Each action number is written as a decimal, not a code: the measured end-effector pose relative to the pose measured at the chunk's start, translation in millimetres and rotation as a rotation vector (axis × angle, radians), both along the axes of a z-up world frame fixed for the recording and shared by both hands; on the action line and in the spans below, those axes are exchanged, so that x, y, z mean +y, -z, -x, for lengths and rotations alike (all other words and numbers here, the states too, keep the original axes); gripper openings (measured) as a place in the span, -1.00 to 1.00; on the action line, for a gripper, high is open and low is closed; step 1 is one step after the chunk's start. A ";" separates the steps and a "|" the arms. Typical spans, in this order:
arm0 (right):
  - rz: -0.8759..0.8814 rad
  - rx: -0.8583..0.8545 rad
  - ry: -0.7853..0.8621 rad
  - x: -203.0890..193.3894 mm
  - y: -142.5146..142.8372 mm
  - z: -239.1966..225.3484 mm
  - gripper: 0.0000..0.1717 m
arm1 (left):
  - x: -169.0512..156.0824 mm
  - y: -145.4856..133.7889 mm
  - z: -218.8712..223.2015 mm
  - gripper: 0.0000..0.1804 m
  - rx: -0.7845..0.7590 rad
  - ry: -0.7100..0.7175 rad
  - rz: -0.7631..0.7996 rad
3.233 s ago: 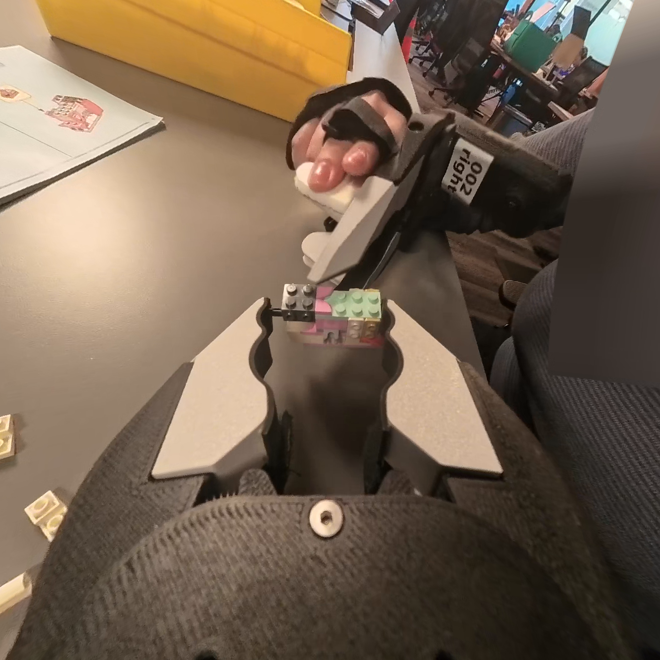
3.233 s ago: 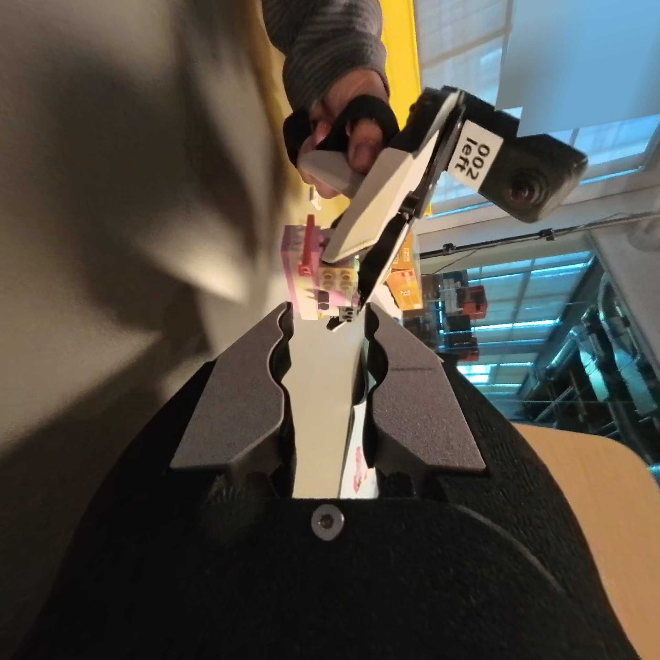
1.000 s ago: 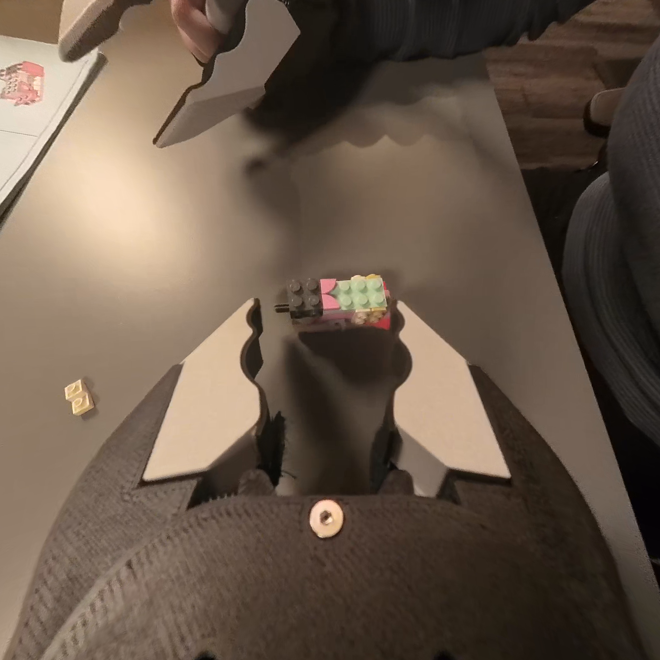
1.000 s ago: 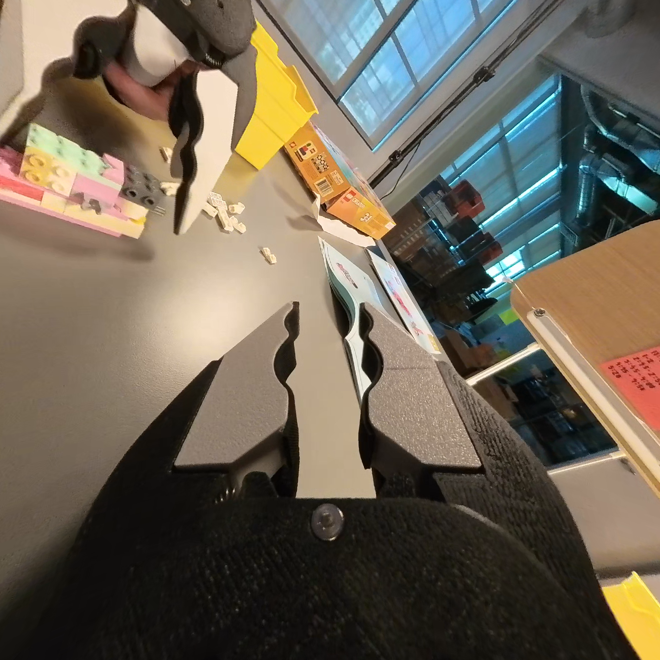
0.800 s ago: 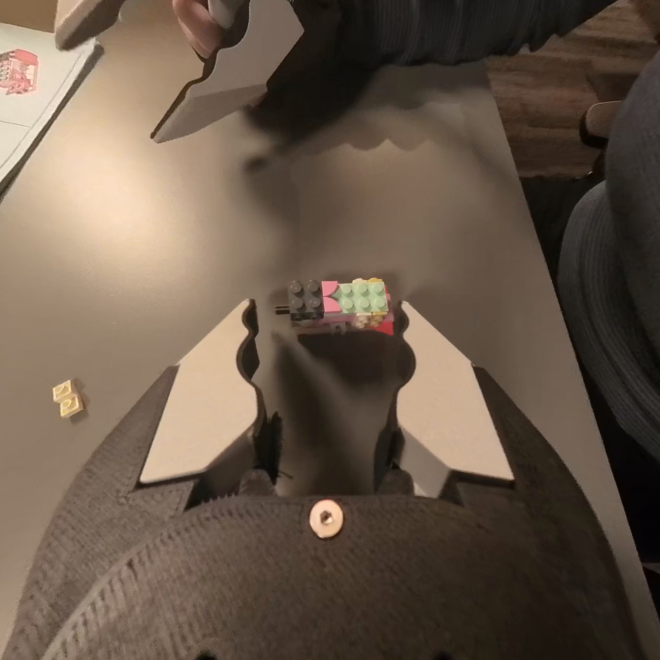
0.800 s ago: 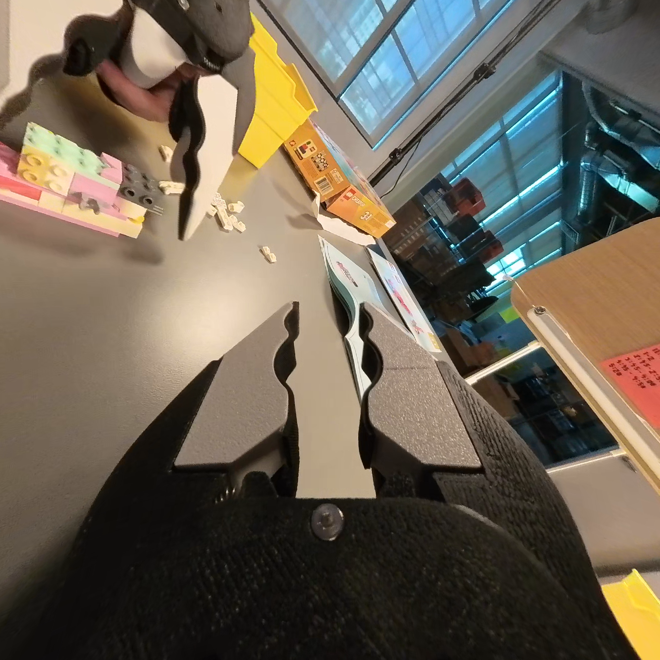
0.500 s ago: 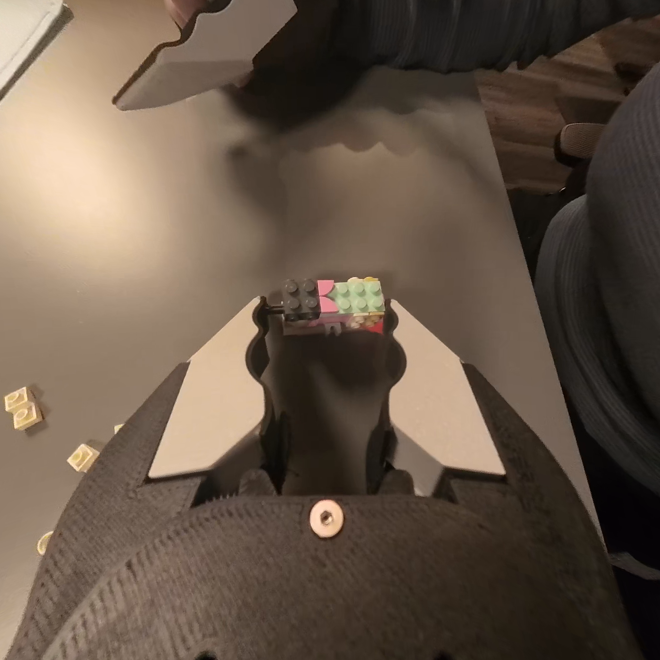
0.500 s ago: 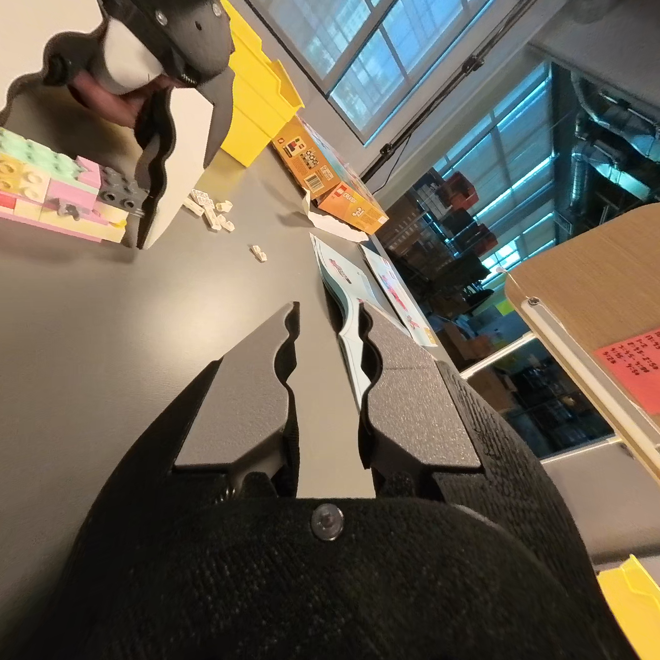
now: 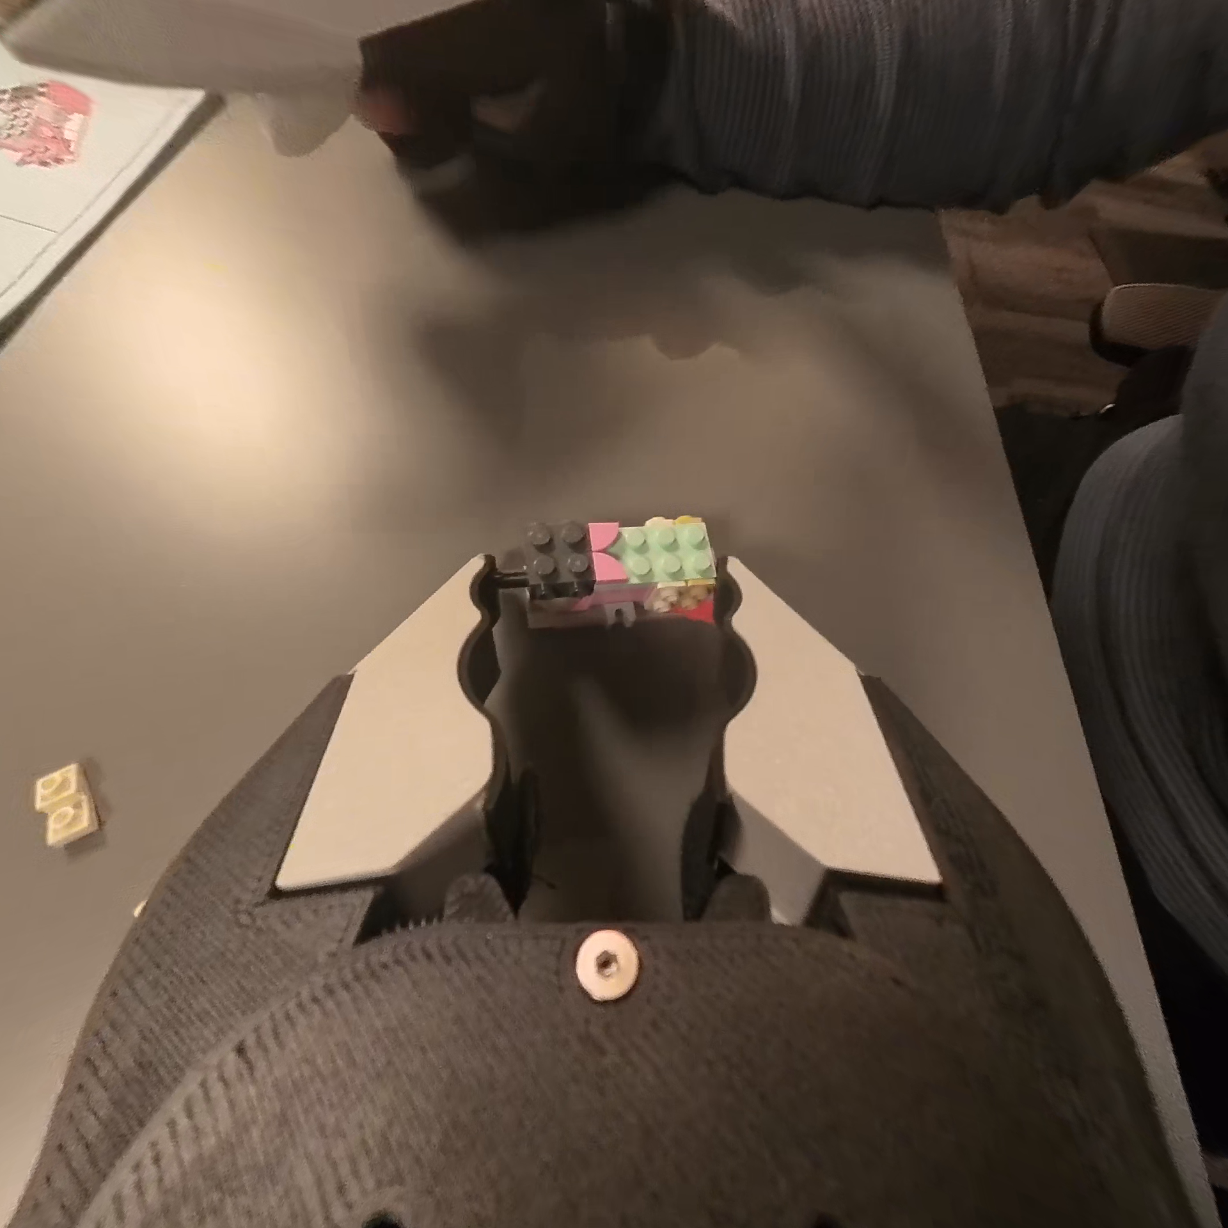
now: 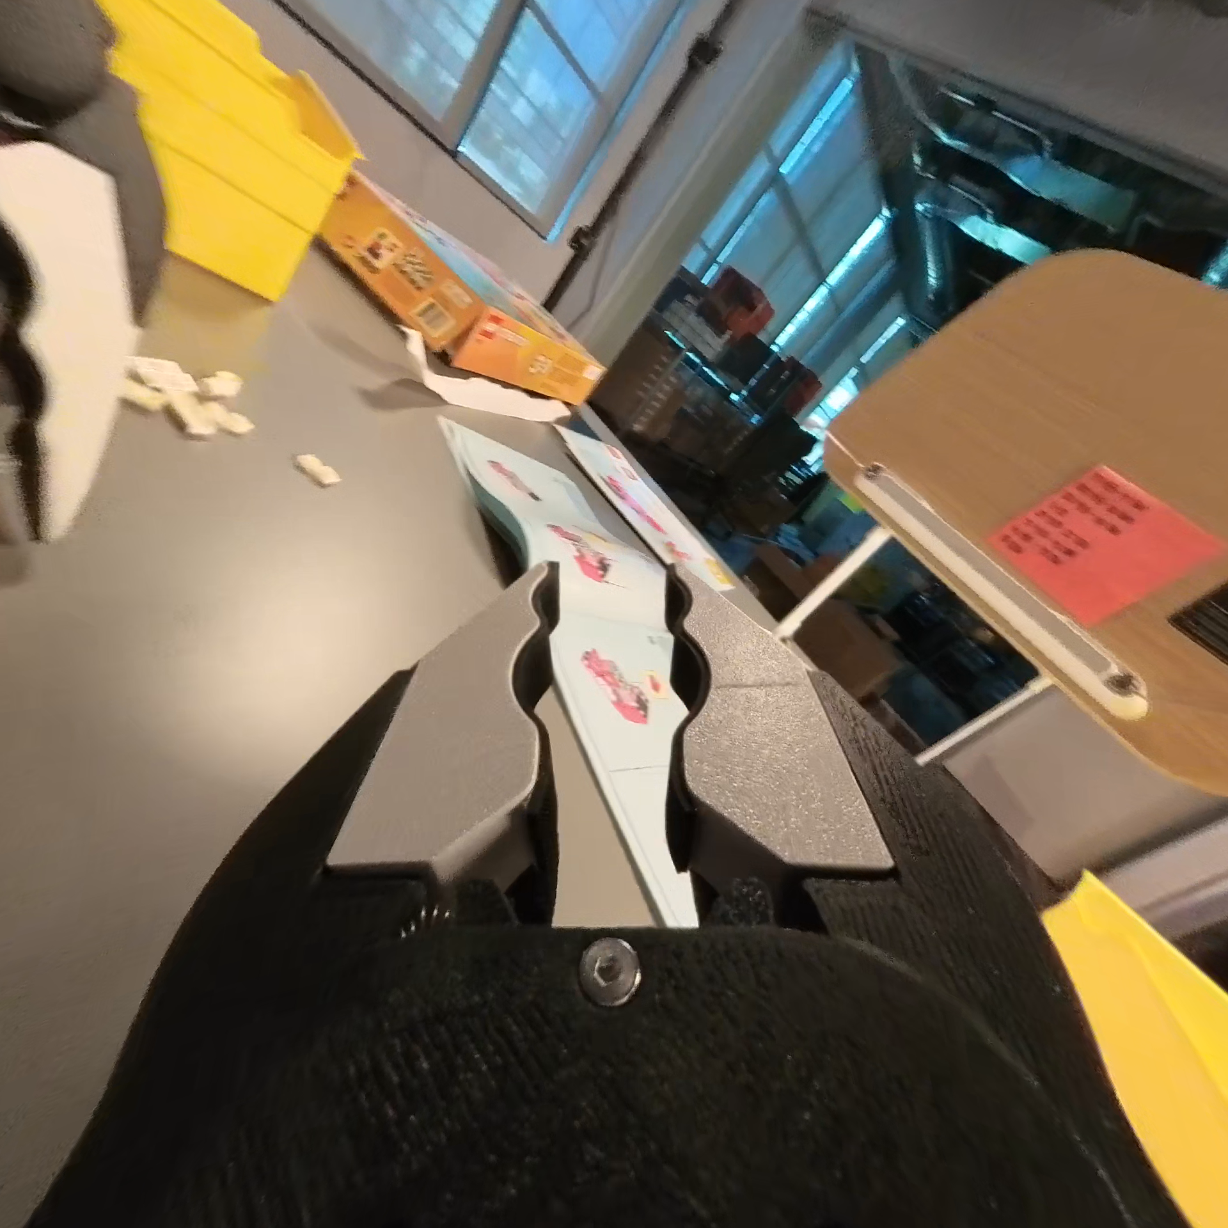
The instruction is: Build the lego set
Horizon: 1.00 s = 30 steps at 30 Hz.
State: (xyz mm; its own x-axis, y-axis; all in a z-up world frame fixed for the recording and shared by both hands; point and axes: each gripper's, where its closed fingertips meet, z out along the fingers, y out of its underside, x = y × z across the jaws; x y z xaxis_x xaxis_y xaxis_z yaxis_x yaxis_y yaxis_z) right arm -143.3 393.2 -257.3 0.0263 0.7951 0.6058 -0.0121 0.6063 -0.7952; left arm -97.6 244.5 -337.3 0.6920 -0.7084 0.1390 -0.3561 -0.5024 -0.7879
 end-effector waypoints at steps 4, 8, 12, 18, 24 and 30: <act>0.037 0.078 0.126 26.2 -13.3 4.4 -0.66 | 8.6 -2.8 7.8 0.04 0.056 -0.054 -0.079; 0.083 0.176 0.273 50.0 -27.9 4.0 -0.72 | 5.1 -53.4 5.8 0.05 -0.045 -0.016 -0.402; 0.056 0.216 0.425 66.7 -32.6 4.6 -0.91 | 12.8 -114.2 59.3 -0.09 -0.115 -0.306 -0.758; 0.062 0.237 0.435 59.3 -35.7 21.2 -1.00 | 4.1 -141.5 142.1 -0.46 -0.153 -0.732 -0.984; 0.027 0.194 0.366 44.9 -30.2 28.1 -1.00 | 12.6 -123.4 163.0 -0.74 -0.025 -0.821 -0.922; 0.016 0.195 0.328 36.7 -30.5 30.4 -1.00 | 16.5 -118.9 156.1 -0.82 -0.015 -0.771 -0.904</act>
State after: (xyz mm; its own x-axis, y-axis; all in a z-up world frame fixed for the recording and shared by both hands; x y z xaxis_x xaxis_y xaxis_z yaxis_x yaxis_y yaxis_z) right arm -173.8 429.9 -226.8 0.3943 0.7349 0.5518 0.0284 0.5904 -0.8066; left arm -253.7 261.0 -218.3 0.9813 0.0490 -0.1861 -0.1916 0.1604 -0.9683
